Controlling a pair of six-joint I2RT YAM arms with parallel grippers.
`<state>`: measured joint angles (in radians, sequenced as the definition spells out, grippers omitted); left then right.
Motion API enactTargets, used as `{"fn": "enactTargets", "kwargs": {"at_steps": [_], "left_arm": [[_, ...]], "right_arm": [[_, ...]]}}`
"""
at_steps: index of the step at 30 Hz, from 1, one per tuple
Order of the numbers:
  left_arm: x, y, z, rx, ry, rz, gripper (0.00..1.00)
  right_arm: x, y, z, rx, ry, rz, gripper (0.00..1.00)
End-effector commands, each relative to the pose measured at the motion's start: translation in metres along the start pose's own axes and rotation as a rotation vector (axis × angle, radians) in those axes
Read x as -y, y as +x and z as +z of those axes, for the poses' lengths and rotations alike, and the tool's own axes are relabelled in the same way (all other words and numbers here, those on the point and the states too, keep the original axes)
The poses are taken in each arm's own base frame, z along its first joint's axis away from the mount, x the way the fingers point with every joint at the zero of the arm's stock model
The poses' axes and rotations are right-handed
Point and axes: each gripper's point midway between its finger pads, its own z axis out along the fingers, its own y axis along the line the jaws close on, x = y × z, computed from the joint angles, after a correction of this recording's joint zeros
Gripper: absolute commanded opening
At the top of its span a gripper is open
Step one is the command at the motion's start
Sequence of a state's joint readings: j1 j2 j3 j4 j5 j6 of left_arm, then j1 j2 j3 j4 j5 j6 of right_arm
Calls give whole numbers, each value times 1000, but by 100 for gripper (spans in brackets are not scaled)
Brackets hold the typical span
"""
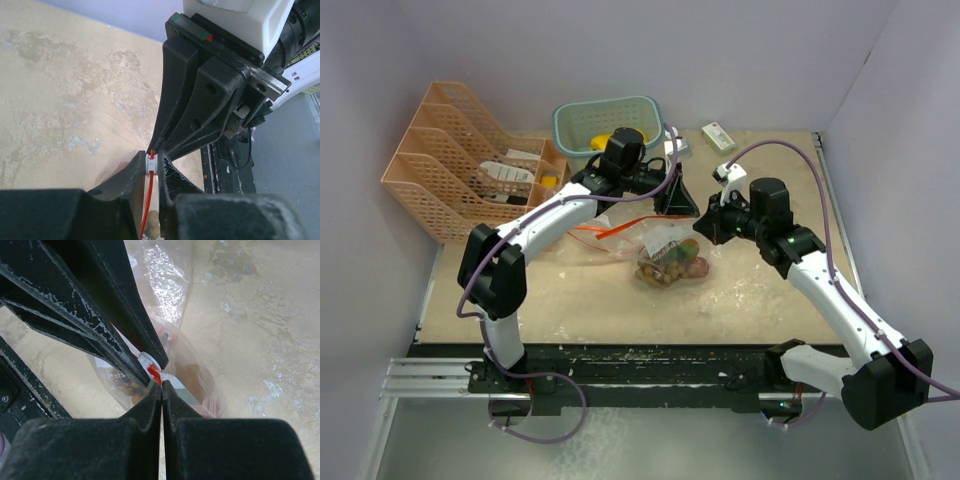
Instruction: Open the zip-top bag and remove the fake food
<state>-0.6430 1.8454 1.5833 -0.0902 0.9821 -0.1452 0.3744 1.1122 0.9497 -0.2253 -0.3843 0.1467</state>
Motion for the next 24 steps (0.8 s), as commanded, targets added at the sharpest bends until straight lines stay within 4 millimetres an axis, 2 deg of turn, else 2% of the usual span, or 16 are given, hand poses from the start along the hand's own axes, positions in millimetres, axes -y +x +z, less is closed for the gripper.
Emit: {"fn": "enactTargets", "kwargs": {"at_steps": [1, 3, 10, 24], "left_arm": [[19, -17, -6, 34, 32, 66, 10], [20, -15, -6, 26, 40, 61, 0], [20, -5, -10, -3, 31, 50, 0], [17, 6, -33, -14, -17, 43, 0]], "right_arm": [[-3, -22, -6, 70, 1, -20, 0], [-3, -23, -5, 71, 3, -16, 0], [4, -25, -5, 78, 49, 30, 0], [24, -31, -10, 102, 115, 99, 0]]}}
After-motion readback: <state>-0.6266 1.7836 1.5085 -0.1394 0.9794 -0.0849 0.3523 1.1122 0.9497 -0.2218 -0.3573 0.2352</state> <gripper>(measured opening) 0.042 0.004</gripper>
